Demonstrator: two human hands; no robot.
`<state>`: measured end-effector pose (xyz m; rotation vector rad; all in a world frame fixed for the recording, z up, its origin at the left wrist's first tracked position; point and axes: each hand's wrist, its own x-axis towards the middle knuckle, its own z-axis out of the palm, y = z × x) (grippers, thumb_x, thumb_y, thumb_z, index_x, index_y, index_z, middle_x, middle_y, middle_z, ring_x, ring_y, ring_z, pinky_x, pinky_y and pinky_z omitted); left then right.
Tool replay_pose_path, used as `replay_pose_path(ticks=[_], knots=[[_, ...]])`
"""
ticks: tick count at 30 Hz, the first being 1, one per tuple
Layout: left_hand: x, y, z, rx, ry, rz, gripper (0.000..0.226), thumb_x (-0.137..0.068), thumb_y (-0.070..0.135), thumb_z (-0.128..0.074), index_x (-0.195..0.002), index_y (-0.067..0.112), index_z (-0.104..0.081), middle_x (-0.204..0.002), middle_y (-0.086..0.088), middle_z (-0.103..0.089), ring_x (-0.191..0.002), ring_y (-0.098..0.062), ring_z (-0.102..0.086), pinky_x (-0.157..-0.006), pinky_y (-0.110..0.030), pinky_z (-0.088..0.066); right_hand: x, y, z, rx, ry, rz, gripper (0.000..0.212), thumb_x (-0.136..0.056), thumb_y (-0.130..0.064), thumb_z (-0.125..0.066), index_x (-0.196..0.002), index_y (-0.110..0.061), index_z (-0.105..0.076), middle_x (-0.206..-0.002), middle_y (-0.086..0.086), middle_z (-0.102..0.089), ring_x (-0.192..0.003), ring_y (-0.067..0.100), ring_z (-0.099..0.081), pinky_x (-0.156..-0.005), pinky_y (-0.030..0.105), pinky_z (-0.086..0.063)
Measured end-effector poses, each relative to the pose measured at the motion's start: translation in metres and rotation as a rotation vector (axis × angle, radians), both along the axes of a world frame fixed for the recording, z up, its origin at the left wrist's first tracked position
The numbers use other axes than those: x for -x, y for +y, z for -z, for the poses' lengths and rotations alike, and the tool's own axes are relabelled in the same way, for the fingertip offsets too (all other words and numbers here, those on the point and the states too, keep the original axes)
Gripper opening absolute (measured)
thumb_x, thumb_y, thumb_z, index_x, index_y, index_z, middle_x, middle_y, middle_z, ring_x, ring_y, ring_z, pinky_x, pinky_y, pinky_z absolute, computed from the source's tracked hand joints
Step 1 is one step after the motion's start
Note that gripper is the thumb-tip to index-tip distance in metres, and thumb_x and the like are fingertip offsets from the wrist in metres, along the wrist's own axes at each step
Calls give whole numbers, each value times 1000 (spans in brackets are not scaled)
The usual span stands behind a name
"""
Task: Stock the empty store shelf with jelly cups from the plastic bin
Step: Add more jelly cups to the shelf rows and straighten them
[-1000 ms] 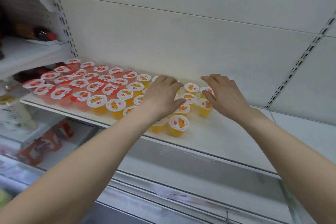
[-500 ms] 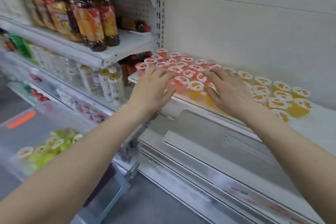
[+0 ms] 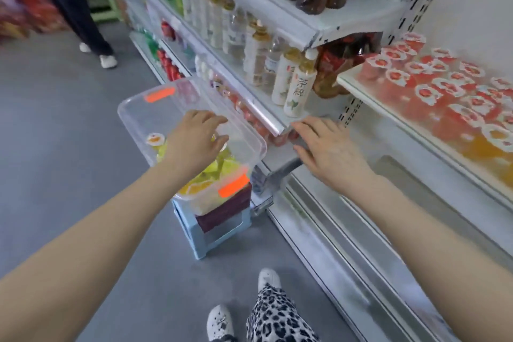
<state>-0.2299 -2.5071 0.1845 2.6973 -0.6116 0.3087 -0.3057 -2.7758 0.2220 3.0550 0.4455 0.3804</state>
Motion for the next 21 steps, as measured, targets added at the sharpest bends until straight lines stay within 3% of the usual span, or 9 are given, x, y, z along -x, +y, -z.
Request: replay_pose_path(ticks=[4, 9, 12, 17, 21], knots=[[-1, 42, 48, -11, 142, -155, 35, -92, 30, -61, -124, 14, -63, -118, -9, -62, -116, -32, -49, -101, -38, -35, -47, 34, 37, -44, 134, -145, 44, -94, -29, -53, -133, -11, -54, -126, 9, -56, -112, 33, -54, -92, 45, -42], [-10, 75, 84, -23, 215, -288, 33, -90, 24, -64, -121, 12, -65, -113, -10, -65, -112, -34, -50, -100, -40, -40, -108, 71, 79, -92, 322, -289, 46, -93, -28, -59, -136, -12, -53, -129, 9, -57, -116, 32, -54, -97, 43, -41], [-24, 83, 97, -65, 235, -309, 31, -89, 23, -66, -117, 10, -67, -109, -11, -66, -110, -36, -52, -100, -42, -40, -140, 96, 111, -92, 545, -365, 51, -94, -30, -56, -142, -16, -45, -139, 6, -50, -127, 29, -47, -105, 41, -36], [-41, 90, 111, -80, 245, -352, 34, -86, 23, -66, -116, 7, -68, -108, -12, -68, -115, -37, -51, -109, -46, -33, -174, 142, 163, 19, 850, -428, 58, -93, -40, -59, -144, -19, -42, -137, 9, -52, -125, 29, -50, -102, 40, -42], [-40, 92, 117, -36, 230, -354, 33, -85, 20, -66, -114, 6, -68, -109, -13, -67, -117, -37, -52, -113, -47, -29, -182, 183, 194, -29, 994, -438, 56, -94, -45, -55, -142, -16, -45, -137, 10, -54, -125, 28, -51, -101, 37, -42]])
